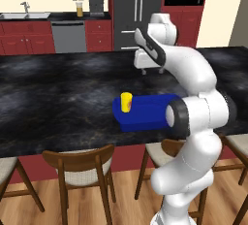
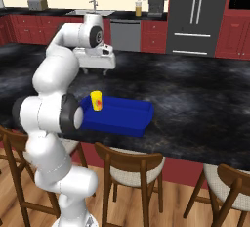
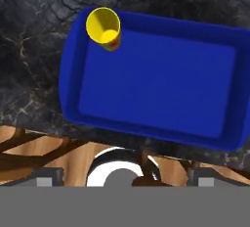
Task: There is a tray on the dining counter. Grab the cup, mug, and pitcher and place them on the tray. The pitcher may be placed next to the tray if it cannot fit the tray.
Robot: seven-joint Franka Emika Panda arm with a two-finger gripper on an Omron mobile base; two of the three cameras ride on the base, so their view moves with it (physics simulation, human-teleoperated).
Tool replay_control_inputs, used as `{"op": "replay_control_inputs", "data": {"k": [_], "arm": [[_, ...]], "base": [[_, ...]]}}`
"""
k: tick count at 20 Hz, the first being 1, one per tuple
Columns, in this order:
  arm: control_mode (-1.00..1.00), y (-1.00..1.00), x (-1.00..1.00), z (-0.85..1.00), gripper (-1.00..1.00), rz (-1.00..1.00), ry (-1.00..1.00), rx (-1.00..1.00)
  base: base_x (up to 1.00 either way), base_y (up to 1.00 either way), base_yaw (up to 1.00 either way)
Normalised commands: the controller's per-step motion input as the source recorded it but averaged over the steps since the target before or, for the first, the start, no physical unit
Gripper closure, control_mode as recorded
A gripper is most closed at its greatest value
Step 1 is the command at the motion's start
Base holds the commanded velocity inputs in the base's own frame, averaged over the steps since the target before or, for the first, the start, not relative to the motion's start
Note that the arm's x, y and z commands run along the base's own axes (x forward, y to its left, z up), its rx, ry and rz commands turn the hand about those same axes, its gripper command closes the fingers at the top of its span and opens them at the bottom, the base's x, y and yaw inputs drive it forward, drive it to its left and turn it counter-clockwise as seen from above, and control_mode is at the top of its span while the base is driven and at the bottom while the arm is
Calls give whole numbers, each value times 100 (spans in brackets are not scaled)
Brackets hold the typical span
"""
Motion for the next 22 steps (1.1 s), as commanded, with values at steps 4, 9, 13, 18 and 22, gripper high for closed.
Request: {"op": "replay_control_inputs", "data": {"k": [4, 9, 13, 18, 22], "arm": [[-100, -6, -85, 35, -100, 12, -9, -6], [-100, 0, -82, 31, -100, 10, -9, -5], [-100, 0, -75, 35, -100, 2, -7, -2], [-100, 0, -62, 46, -100, 0, -5, 0], [-100, 0, -37, 49, -100, 0, -1, 0]], "base": [[0, 0, 0], [0, 0, 0], [0, 0, 0], [0, 0, 0], [0, 0, 0]]}}
